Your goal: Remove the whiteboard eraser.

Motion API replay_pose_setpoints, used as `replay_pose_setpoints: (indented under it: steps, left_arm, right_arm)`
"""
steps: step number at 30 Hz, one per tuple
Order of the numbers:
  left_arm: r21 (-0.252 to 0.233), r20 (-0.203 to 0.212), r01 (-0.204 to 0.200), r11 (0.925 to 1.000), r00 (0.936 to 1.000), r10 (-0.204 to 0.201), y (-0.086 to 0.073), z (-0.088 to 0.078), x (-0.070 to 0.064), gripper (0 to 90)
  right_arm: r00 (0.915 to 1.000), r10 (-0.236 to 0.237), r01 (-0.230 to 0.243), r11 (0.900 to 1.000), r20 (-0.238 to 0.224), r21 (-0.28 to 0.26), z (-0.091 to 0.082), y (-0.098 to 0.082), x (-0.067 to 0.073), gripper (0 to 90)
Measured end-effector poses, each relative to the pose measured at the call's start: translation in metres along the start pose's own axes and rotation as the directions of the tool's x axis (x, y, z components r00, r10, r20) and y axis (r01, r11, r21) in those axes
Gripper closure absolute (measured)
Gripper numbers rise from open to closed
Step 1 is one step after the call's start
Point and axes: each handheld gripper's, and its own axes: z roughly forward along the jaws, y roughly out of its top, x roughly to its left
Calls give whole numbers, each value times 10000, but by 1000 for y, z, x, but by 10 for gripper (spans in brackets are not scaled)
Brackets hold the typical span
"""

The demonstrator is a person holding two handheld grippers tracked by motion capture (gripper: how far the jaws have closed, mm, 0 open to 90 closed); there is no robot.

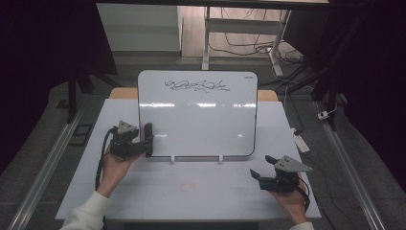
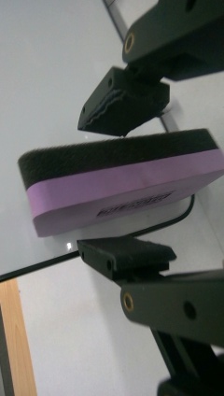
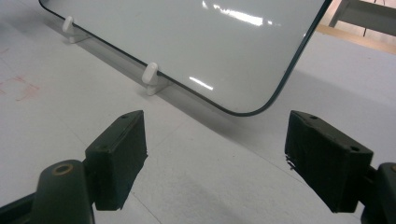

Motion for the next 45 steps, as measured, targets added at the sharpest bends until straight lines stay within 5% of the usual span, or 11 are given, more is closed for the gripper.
replay_pose_setpoints:
  steps: [18,26,32,40,45]
  left_arm:
    - [-233,-399,358,9991,9985,-367,4,0,-9,617]
    - [-517,-142,231,9984,9996,-239,6,-11,-15,637]
    - [-894,292,-101,9959,9995,128,11,-21,-35,636]
    - [-1029,1192,-640,9926,9899,762,15,-23,-70,636]
    - [-987,1535,-753,9923,9840,900,16,-18,-83,636]
  right_arm:
    - [9996,-277,278,9995,77,-116,0,4,7,211]
    - [9990,-444,442,9985,-55,-316,-1,10,17,214]
    - [9960,-203,162,9987,-874,-474,5,22,34,218]
    - [9710,65,-188,9986,-2390,-493,32,39,68,216]
    - [9593,156,-304,9984,-2819,-482,51,52,87,210]
